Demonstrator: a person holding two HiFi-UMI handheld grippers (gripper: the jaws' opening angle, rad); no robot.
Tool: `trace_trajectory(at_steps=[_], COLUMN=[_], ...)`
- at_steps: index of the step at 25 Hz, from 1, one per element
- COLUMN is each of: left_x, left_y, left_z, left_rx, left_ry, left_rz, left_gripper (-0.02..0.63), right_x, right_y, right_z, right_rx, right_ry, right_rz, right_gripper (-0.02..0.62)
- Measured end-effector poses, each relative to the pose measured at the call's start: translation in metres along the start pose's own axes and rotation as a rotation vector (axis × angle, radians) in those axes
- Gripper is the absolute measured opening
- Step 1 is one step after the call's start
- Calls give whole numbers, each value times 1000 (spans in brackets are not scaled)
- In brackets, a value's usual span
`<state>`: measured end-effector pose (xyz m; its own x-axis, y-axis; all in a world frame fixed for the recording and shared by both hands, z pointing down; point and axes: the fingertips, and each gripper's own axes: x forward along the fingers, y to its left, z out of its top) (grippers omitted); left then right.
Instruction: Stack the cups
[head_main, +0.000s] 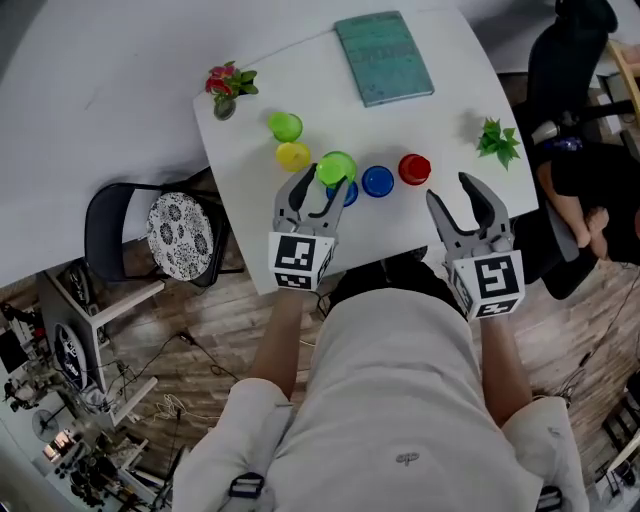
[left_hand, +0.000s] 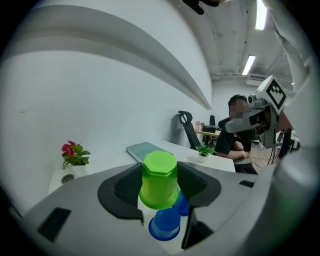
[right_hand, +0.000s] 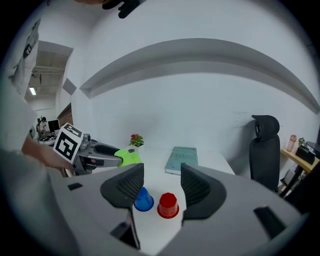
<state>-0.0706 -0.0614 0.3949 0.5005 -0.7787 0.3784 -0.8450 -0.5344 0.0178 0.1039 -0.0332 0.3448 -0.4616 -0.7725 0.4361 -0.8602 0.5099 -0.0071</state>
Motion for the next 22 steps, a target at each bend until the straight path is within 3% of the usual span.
trace_trajectory(at_steps=[13,22], left_x=[49,66], left_y=[-69,-94], left_z=[15,6], left_rx=[100,135], left_ry=[29,66], left_rz=[-159,-215], left_gripper=[224,225], right_x=[-38,-46], right_y=[-46,-60], right_z=[-20,-27], right_rx=[63,85], right_ry=[-1,9], right_rz=[-100,-126], right_gripper=[235,232])
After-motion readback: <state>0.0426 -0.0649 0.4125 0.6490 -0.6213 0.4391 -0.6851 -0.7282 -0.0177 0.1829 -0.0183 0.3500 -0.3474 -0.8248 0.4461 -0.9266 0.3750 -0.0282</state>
